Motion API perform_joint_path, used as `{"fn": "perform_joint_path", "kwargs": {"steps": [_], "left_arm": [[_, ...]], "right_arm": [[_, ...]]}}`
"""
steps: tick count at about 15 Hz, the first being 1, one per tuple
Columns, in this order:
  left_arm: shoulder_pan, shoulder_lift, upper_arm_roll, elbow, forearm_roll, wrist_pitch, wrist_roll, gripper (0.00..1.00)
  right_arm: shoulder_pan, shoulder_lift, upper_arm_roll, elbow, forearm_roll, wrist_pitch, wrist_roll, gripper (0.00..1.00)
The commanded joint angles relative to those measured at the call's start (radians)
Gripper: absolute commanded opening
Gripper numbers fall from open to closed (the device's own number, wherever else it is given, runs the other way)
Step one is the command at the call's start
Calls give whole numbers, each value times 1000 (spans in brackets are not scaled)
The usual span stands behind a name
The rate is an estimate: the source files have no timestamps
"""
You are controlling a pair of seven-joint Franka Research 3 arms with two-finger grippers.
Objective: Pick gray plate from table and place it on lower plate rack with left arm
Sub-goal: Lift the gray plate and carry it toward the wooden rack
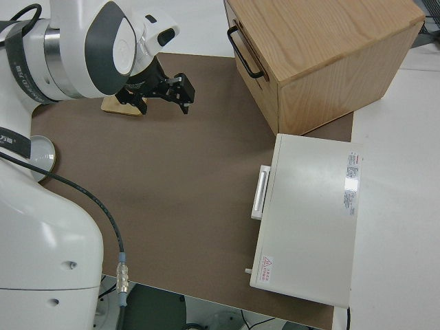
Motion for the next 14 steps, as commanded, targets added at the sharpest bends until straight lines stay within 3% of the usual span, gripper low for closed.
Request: {"fn": "perform_joint_path", "kwargs": {"steps": [1, 6, 9, 14], "left_arm": [[3, -17, 30, 133, 145, -202, -21, 0], [-8, -22, 19, 266, 375, -439, -23, 0], [-11, -22, 17, 357, 460, -598, -17, 0], [-14, -30, 7, 397, 667, -763, -20, 0]], "right_arm": [[-20, -1, 17, 9, -1, -14, 12, 983], [-19, -3, 17, 9, -1, -14, 12, 983], [-20, -1, 17, 9, -1, -14, 12, 983], [-20, -3, 17, 9, -1, -14, 12, 983]]}}
